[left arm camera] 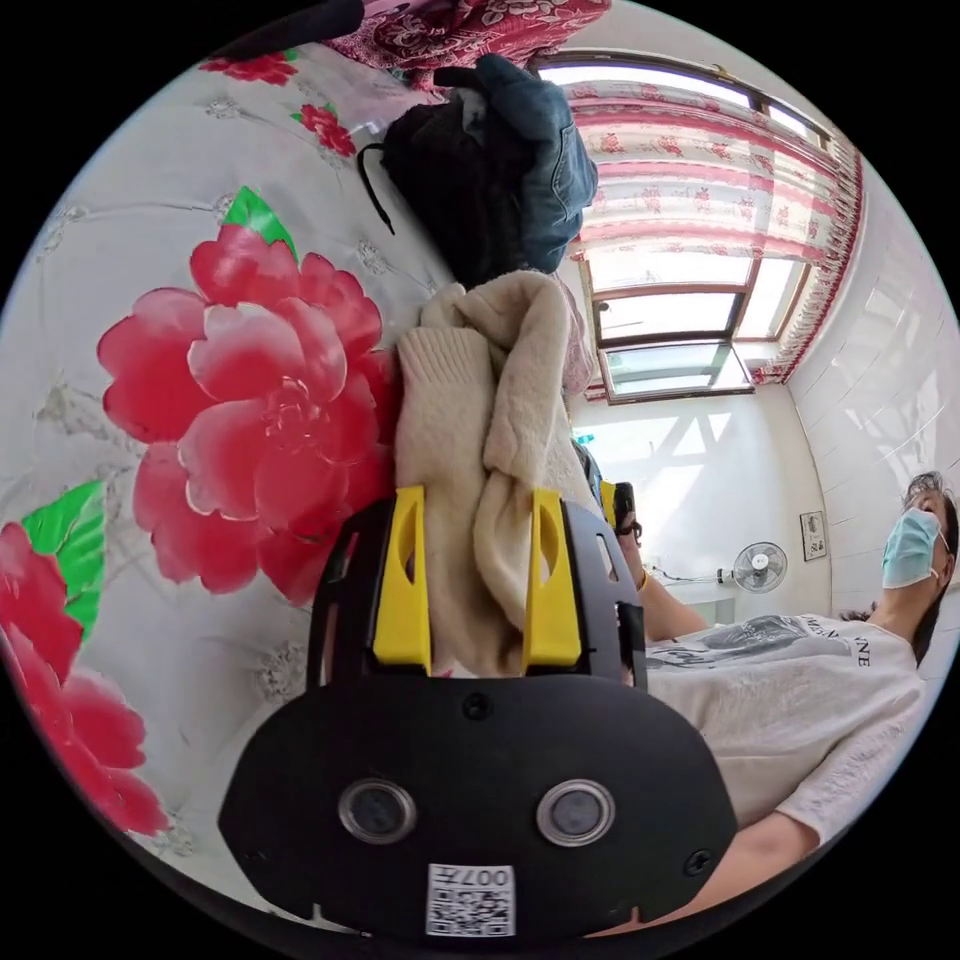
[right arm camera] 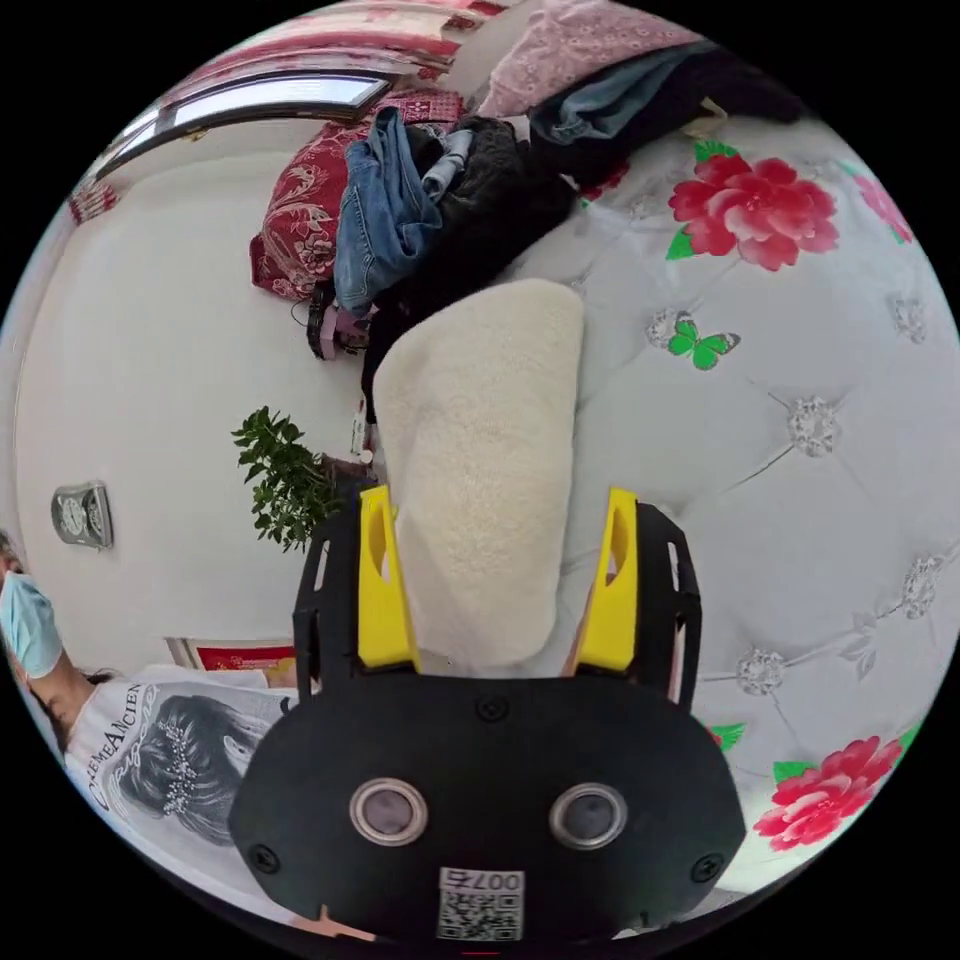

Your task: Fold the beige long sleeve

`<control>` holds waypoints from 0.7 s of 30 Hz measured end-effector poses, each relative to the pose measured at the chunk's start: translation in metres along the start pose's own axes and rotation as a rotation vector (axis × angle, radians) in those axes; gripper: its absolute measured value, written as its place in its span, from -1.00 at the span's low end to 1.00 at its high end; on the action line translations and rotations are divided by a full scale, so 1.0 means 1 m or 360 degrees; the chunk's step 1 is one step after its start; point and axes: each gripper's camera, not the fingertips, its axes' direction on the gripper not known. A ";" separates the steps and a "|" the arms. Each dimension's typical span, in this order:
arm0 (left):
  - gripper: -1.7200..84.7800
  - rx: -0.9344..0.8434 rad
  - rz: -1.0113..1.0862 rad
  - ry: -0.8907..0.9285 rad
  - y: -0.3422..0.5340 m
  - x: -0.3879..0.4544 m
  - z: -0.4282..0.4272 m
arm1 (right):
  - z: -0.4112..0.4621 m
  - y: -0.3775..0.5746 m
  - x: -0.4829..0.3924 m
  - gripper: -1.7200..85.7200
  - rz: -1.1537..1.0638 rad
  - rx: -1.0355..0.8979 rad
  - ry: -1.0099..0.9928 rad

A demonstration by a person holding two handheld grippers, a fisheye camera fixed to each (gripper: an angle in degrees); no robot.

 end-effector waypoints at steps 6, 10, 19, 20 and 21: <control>-0.72 -0.0082 0.0004 0.0137 -0.018 -0.017 -0.007 | 0.032 -0.016 0.054 -0.55 0.0172 -0.0152 -0.0409; -0.77 -0.0104 0.0029 0.0302 -0.026 -0.016 -0.002 | 0.023 -0.020 0.071 -0.61 0.0183 -0.0221 -0.0501; -0.74 -0.0109 0.0080 0.0188 -0.053 0.013 0.036 | -0.068 -0.026 0.099 -0.64 0.0081 -0.0071 -0.0377; -0.72 -0.0087 0.0036 0.0188 -0.052 0.008 0.033 | -0.080 -0.023 0.112 -0.65 0.0121 -0.0054 -0.0376; -0.71 -0.0062 0.0014 0.0175 -0.052 0.006 0.030 | -0.085 -0.021 0.119 -0.65 0.0140 -0.0042 -0.0378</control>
